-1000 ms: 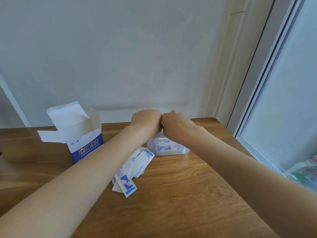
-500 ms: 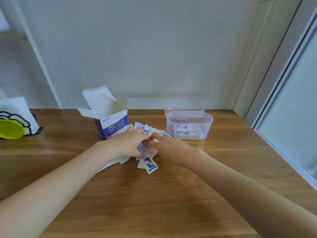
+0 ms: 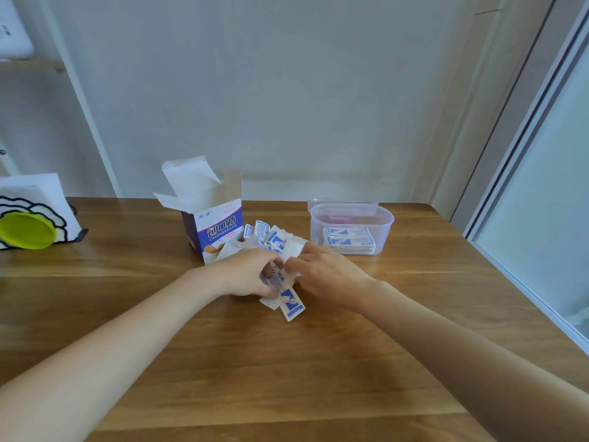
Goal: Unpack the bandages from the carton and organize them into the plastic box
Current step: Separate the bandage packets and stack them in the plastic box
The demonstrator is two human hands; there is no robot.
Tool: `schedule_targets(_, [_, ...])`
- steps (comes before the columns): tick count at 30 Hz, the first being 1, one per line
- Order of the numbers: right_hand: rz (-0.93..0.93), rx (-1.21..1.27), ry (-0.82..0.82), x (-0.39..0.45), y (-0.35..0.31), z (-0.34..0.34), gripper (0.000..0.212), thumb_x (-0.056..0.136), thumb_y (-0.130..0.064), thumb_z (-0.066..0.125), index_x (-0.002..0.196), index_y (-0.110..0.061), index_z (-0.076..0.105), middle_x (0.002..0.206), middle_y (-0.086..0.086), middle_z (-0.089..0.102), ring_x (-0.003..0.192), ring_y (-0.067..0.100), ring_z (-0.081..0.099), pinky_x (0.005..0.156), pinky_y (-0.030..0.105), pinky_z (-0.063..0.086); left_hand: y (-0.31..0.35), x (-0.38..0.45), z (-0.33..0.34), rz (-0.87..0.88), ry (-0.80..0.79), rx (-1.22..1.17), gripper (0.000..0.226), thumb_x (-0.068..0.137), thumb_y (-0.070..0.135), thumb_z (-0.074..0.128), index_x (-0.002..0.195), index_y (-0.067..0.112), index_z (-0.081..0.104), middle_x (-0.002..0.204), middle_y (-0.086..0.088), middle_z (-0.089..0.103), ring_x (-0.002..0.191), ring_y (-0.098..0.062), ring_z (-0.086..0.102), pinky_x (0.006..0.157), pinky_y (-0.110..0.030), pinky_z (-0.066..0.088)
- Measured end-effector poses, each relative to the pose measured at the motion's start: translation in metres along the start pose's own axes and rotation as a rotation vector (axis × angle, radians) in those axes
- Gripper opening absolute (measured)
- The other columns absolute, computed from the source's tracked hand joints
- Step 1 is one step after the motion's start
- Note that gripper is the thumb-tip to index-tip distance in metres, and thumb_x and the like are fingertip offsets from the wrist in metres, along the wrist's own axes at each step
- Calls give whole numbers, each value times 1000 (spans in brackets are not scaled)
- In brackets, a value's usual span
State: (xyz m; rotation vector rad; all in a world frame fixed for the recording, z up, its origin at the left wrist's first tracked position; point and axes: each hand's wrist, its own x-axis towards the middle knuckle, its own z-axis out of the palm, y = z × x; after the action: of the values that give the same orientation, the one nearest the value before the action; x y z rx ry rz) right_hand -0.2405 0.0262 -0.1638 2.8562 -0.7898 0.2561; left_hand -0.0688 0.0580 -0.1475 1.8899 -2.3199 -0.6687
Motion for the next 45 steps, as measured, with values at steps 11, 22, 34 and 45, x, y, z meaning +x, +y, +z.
schedule_targets(11, [436,642,37,-16,15,-22,15,92,-25,56,85,-16,65,72,0,61,59,16,58,58,23,47,-2,3,-7,-87,71,-337,14,85,24,62,86,9,62,74,-1,57,69,-13,52,60,-20,40])
schedule_targets(22, [822,1162,-42,-26,37,-39,4,87,-2,52,85,-6,52,66,4,45,50,10,39,47,17,34,10,-4,-20,-147,185,-476,14,92,8,50,89,12,63,78,0,66,61,-6,59,48,-11,45])
schedule_targets(34, [789,1654,203,-19,29,-39,4,83,-2,65,80,-5,65,73,3,62,59,9,49,63,19,48,47,5,-7,-10,240,-574,8,87,21,63,91,16,67,69,6,65,61,-5,58,61,-20,48])
schedule_targets(45, [790,1612,284,-16,26,-37,11,89,-1,56,86,-7,65,84,4,67,75,13,62,64,21,49,55,7,-3,-15,192,-645,14,80,19,71,76,21,59,71,7,62,65,-4,57,57,-16,44])
